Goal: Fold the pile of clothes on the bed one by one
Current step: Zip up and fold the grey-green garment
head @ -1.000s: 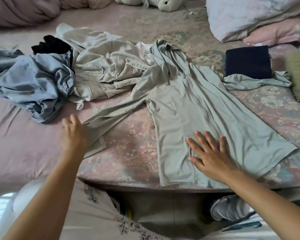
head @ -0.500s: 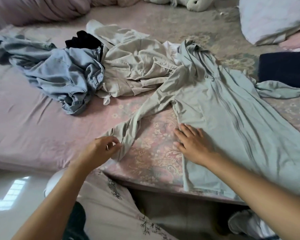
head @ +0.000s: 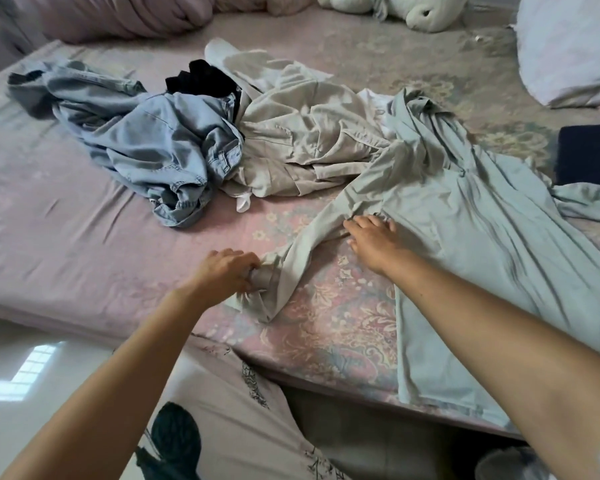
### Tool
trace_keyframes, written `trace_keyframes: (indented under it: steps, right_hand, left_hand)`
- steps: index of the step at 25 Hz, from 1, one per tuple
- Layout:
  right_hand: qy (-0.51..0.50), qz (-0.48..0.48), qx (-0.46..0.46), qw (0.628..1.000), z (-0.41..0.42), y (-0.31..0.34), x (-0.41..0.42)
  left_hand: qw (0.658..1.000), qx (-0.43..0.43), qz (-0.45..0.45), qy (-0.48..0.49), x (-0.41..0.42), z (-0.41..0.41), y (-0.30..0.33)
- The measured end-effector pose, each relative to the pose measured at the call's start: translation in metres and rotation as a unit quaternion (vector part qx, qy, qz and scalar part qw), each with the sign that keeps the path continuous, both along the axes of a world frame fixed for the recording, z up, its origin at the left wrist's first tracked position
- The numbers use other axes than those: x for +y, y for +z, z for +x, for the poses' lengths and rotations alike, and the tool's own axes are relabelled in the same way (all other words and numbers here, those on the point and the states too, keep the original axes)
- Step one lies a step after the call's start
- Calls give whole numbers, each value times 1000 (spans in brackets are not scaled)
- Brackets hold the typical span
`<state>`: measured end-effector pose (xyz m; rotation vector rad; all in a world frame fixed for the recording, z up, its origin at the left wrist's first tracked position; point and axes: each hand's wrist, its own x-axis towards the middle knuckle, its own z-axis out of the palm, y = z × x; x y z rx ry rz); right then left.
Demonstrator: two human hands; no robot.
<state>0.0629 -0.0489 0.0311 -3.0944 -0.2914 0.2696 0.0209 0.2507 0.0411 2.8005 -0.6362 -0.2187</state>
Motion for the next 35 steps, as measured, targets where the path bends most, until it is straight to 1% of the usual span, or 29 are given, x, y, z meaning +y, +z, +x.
trace_keyframes:
  steps: [2,3,4,5,6,7,8,9,10,11,13,14,17,19,20,21,22,23,24,25,26,27,28,30,32,33,34,35]
  right_hand:
    - [10,-28,-48,998,3,-1,-2]
    - [8,-35,-64,997,4,-1,-3]
    - [2,-34,-70,997,4,-2,-4]
    - [-5,-30,-70,997,5,-2,-4]
    - [-9,-31,-69,997,4,-2,-5]
    - [-8,-37,-71,997,4,-2,-4]
    - [-7,-37,-77,996,4,0,-3]
    - [-6,-24,-84,996,5,4,-1]
    - [-6,1,-89,996,9,8,3]
    - [-6,30,-88,996,14,13,7]
    - [-13,67,-70,995,29,17,14]
    - [-15,69,-50,996,38,17,16]
    - [1,66,11,998,57,17,20]
    - [17,67,25,997,64,17,26]
    - [19,64,28,997,68,18,29]
    - [20,59,28,998,70,19,32]
    - [25,48,28,998,73,19,34]
    - [36,35,25,998,76,20,36]
    - [46,23,17,999,79,21,37]
    - [49,14,-2,999,82,21,39]
    - [38,15,-32,999,85,23,40]
    - [16,25,-64,997,88,25,40]
    - [-10,41,-93,995,91,26,39]
    - [-41,62,-125,989,94,25,38]
    - [-27,51,-126,990,95,23,41]
    - [-21,42,-124,991,95,24,40]
    - [-14,39,-125,991,95,26,38]
    - [-8,40,-124,991,93,27,33]
  left_hand:
    - [997,7,-72,37,11,5,5]
    - [989,0,-126,79,17,5,9]
    - [969,-11,-198,146,21,4,14]
    - [928,-17,-290,233,25,3,20]
    - [861,-18,-398,316,32,2,24]
    - [772,-21,-508,382,42,1,28]
    - [679,-23,-597,427,53,0,32]
    - [604,-23,-656,453,65,-1,35]
    - [558,-21,-682,472,76,0,36]
    - [548,-13,-678,490,84,1,36]
    - [580,24,-639,505,89,2,36]
    - [592,46,-632,498,92,2,34]
    - [606,133,-627,471,105,-2,29]
    - [614,221,-608,452,119,-6,25]
    - [620,252,-589,453,125,-8,24]
    - [631,260,-569,459,129,-10,22]
    - [665,235,-539,461,131,-11,21]
    - [708,184,-501,462,134,-12,21]
    - [748,117,-466,459,138,-12,22]
    - [772,48,-444,453,141,-12,26]
    - [781,-9,-437,446,146,-12,29]
    - [785,-47,-435,439,150,-12,32]
    - [795,-75,-426,425,152,-13,33]
    - [828,-114,-373,402,153,-17,34]
    - [855,-115,-323,389,156,-21,22]
    - [859,-91,-313,395,159,-23,17]
    - [855,-59,-310,412,161,-25,11]
    - [841,-26,-314,440,160,-24,3]
